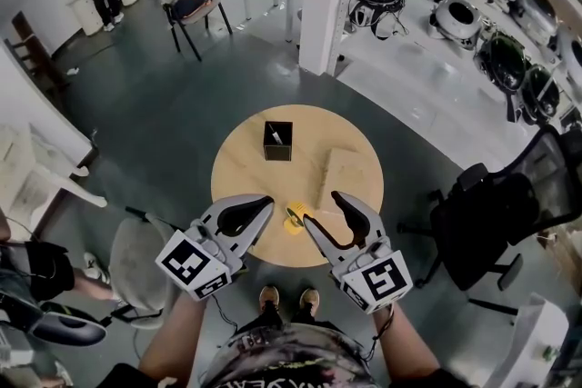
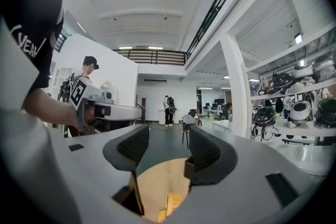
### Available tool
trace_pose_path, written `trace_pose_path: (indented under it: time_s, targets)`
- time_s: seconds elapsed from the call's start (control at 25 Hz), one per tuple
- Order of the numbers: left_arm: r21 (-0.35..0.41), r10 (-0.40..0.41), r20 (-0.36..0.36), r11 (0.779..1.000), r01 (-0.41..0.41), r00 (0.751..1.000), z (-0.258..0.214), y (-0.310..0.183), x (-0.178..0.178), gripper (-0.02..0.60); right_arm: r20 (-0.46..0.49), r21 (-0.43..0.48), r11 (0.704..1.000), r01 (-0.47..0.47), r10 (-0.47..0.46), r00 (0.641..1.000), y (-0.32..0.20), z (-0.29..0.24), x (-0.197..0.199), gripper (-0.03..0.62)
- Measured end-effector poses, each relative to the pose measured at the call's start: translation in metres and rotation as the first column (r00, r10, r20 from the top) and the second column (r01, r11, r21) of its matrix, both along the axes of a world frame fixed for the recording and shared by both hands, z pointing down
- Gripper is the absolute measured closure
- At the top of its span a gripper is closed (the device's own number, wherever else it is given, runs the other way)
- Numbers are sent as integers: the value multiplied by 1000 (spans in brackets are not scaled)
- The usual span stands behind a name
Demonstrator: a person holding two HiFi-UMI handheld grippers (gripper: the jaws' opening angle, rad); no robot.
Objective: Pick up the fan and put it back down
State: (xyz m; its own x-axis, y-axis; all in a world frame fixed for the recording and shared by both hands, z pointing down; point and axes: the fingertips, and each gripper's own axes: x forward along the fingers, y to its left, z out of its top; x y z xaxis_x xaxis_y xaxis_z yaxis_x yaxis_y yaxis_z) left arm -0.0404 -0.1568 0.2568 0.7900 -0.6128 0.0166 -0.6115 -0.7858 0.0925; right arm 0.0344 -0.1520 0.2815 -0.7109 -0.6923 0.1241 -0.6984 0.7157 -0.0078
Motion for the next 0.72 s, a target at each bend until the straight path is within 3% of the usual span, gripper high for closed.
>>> trace_pose_path:
  time_s: [0.28, 0.48, 0.72]
  targets:
    - [1, 1, 2, 1000, -1, 1000, 0, 2, 2, 563, -2, 8, 1000, 9, -9, 1000, 2, 0, 1, 438]
    - [2, 6, 3, 1000, -6, 1000, 1, 2, 2, 563, -10, 25, 1000, -18, 18, 1000, 1, 0, 4, 574]
    - [1, 13, 4, 1000, -13, 1000, 1, 1, 3, 563, -6, 25, 1000, 6, -6, 1000, 2, -1, -2, 592]
